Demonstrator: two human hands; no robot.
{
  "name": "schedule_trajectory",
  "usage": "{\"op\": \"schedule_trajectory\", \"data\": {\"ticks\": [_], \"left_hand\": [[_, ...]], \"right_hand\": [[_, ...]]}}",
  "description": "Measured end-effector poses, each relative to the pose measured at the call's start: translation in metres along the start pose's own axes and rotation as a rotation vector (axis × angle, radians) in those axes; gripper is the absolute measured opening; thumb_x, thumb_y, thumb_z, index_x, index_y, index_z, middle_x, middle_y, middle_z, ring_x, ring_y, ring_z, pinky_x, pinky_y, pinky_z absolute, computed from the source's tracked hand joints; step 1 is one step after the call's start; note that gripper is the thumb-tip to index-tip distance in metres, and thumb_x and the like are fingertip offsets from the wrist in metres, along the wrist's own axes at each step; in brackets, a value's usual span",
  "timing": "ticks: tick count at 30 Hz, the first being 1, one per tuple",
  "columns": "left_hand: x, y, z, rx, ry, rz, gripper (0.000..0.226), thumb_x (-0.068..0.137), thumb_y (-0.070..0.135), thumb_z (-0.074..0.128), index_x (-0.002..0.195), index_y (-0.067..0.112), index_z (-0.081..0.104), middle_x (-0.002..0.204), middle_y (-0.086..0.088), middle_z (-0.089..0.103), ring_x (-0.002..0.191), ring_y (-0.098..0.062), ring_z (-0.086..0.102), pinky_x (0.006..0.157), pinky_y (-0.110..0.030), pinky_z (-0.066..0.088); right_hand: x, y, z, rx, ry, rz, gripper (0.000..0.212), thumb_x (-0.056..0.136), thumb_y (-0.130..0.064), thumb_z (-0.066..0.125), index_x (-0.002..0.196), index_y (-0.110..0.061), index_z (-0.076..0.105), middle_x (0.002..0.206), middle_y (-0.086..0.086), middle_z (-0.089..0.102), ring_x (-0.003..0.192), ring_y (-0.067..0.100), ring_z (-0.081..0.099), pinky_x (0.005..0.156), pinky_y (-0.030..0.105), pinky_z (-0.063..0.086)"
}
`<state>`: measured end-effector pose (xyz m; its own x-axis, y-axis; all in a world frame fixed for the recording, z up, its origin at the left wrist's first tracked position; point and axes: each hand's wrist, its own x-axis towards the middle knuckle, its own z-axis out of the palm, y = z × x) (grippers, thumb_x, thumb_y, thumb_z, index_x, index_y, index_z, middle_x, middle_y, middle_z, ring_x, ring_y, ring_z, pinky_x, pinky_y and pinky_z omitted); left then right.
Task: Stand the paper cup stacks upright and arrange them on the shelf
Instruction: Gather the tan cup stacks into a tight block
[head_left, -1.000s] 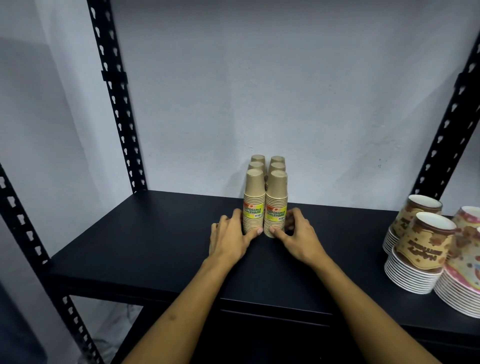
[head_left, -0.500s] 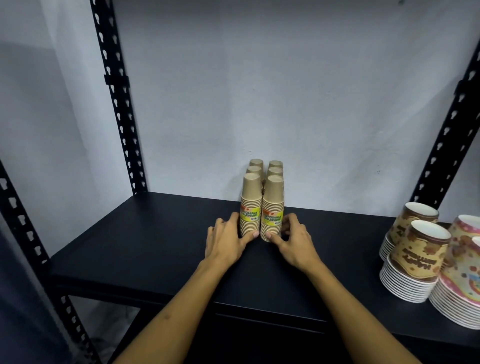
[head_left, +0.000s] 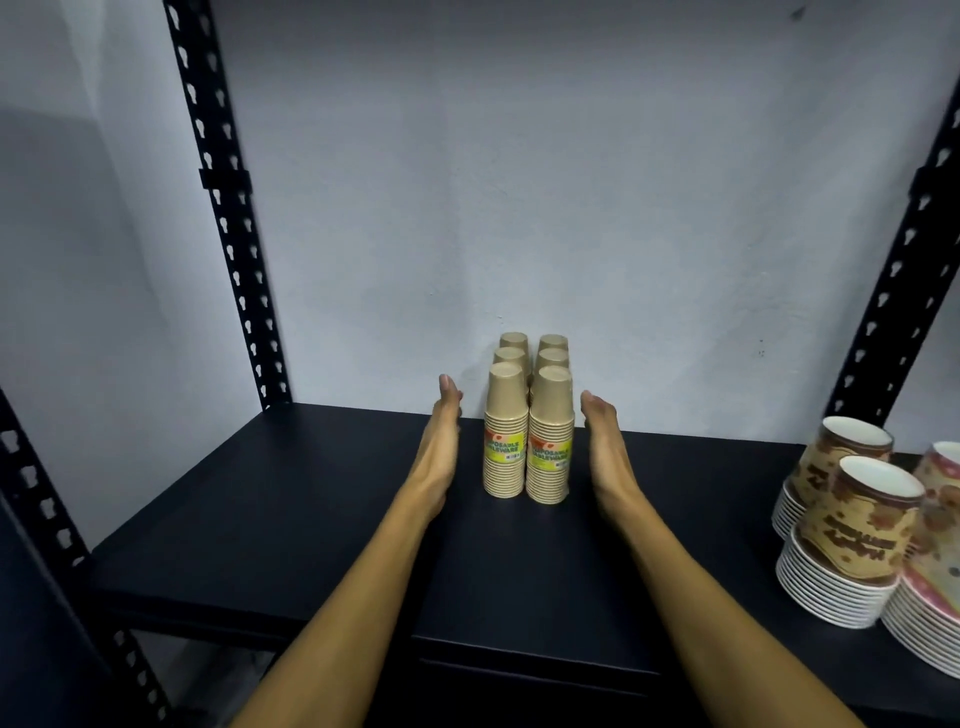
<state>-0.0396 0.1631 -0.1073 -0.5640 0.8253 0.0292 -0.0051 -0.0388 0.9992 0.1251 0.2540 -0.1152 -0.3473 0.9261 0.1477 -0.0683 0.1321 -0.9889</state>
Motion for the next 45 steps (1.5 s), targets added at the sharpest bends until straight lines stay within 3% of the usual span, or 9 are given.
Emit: {"op": "schedule_trajectory", "data": {"ticks": [3,8,11,14,16,27,32,36,45], "left_hand": [[0.016,0.003,0.011,-0.051,-0.030,0.005,0.092,0.084,0.082,0.018,0.157,0.028,0.031,0.165,-0.003,0.027,0.151,-0.023,0.027,0.120,-0.047,0.021],[0.048,-0.016,0.017,-0.138,-0.089,-0.017,0.106,0.066,0.098,0.034,0.152,0.037,0.039,0.160,0.003,0.039,0.145,-0.020,0.040,0.120,-0.052,0.029],[0.056,-0.019,0.025,-0.208,-0.123,-0.032,0.092,0.077,0.089,0.039,0.148,0.031,0.049,0.146,0.000,0.058,0.131,-0.020,0.057,0.114,-0.050,0.040],[0.059,-0.018,0.034,-0.276,-0.151,-0.054,0.069,0.099,0.067,0.031,0.135,0.017,0.063,0.127,-0.009,0.071,0.118,-0.026,0.067,0.103,-0.046,0.051],[0.062,-0.022,0.037,-0.315,-0.170,-0.075,0.064,0.102,0.058,0.034,0.130,0.010,0.066,0.123,-0.015,0.072,0.114,-0.028,0.069,0.097,-0.044,0.055],[0.041,-0.020,0.034,-0.377,-0.173,-0.092,0.055,0.102,0.054,0.039,0.117,0.013,0.072,0.116,-0.013,0.074,0.106,-0.026,0.072,0.084,-0.039,0.056],[0.022,-0.022,0.023,-0.378,-0.137,-0.076,0.056,0.101,0.054,0.041,0.121,0.011,0.070,0.117,-0.015,0.074,0.110,-0.029,0.071,0.092,-0.044,0.056],[0.008,-0.024,0.014,-0.400,-0.124,-0.069,0.057,0.098,0.057,0.047,0.125,0.011,0.069,0.120,-0.016,0.072,0.114,-0.033,0.068,0.101,-0.050,0.053],[-0.017,-0.021,0.001,-0.391,-0.151,-0.074,0.056,0.099,0.056,0.046,0.123,0.011,0.070,0.119,-0.016,0.073,0.113,-0.033,0.069,0.101,-0.050,0.053]], "right_hand": [[0.015,0.009,0.011,0.066,-0.004,0.050,0.075,0.092,-0.073,0.032,0.151,-0.027,0.039,0.155,-0.006,0.041,0.139,0.012,0.041,0.117,0.041,0.032],[0.030,0.017,0.016,0.137,-0.034,0.096,0.070,0.094,-0.074,0.029,0.144,-0.029,0.051,0.139,-0.001,0.060,0.126,0.016,0.058,0.108,0.043,0.044],[0.045,0.020,0.017,0.191,-0.059,0.111,0.077,0.086,-0.083,0.034,0.136,-0.030,0.060,0.134,0.002,0.066,0.124,0.021,0.062,0.111,0.053,0.043],[0.050,0.019,0.022,0.202,-0.070,0.116,0.071,0.095,-0.072,0.029,0.133,-0.024,0.063,0.126,0.006,0.071,0.120,0.024,0.066,0.107,0.052,0.046],[0.053,0.023,0.023,0.221,-0.103,0.115,0.068,0.099,-0.066,0.028,0.130,-0.019,0.065,0.122,0.009,0.072,0.116,0.026,0.067,0.105,0.052,0.049],[0.040,0.026,0.028,0.296,-0.100,0.159,0.065,0.096,-0.066,0.036,0.121,-0.016,0.070,0.116,0.013,0.074,0.114,0.030,0.068,0.105,0.055,0.049],[0.016,0.020,0.032,0.322,-0.129,0.154,0.058,0.102,-0.057,0.033,0.112,-0.015,0.073,0.108,0.011,0.076,0.104,0.025,0.072,0.091,0.043,0.055],[-0.002,0.018,0.038,0.292,-0.113,0.133,0.058,0.102,-0.058,0.034,0.112,-0.015,0.072,0.108,0.012,0.076,0.107,0.030,0.071,0.096,0.049,0.055],[-0.028,0.017,0.044,0.274,-0.088,0.156,0.060,0.097,-0.064,0.039,0.113,-0.017,0.072,0.108,0.011,0.076,0.106,0.029,0.071,0.099,0.053,0.053]]}}
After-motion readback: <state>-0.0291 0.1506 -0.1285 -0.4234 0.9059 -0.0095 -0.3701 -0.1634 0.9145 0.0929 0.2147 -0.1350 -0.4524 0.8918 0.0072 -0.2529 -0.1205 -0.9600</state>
